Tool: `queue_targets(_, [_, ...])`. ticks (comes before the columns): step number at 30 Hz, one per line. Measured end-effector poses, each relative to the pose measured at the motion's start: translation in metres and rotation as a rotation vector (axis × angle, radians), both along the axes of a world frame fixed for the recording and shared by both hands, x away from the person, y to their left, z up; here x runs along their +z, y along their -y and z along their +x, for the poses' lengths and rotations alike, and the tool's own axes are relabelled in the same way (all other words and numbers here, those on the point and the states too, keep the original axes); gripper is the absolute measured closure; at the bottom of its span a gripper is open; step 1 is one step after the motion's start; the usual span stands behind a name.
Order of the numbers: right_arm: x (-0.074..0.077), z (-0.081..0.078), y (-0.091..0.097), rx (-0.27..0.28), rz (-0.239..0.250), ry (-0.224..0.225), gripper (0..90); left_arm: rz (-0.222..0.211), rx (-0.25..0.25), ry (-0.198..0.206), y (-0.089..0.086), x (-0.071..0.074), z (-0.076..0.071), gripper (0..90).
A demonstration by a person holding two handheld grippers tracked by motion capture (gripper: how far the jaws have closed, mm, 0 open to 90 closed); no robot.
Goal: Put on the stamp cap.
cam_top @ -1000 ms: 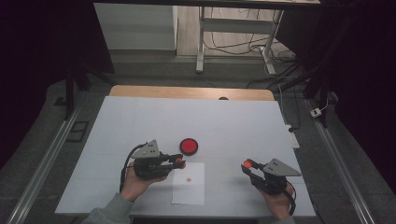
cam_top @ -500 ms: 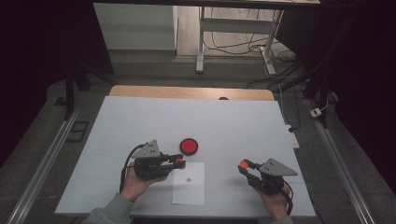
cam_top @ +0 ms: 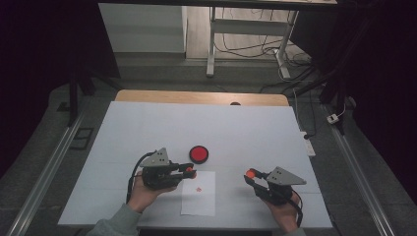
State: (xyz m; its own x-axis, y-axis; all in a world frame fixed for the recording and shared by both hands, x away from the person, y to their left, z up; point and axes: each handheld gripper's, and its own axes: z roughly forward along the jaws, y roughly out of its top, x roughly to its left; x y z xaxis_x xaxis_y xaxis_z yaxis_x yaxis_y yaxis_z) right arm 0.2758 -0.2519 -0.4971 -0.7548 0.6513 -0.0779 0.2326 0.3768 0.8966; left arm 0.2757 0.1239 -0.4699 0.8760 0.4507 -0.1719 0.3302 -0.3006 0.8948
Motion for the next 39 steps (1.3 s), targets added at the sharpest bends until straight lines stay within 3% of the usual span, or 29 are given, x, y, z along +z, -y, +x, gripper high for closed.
queue_targets(22, [-0.005,0.001,-0.031,0.067,-0.004,-0.016,64.4,0.001,0.0,-0.004,0.001,-0.001,0.001,72.8])
queue_targets(26, [-0.006,0.001,-0.035,0.078,0.004,-0.021,64.4,0.0,-0.001,-0.004,0.001,-0.001,0.001,72.8])
queue_targets(29, [-0.005,0.001,-0.04,0.097,0.043,-0.046,64.4,-0.006,-0.013,-0.015,0.002,-0.002,0.002,72.9])
queue_targets(39, [-0.006,-0.001,-0.056,0.132,0.036,-0.045,64.4,-0.004,-0.011,-0.014,0.002,-0.002,0.002,72.8])
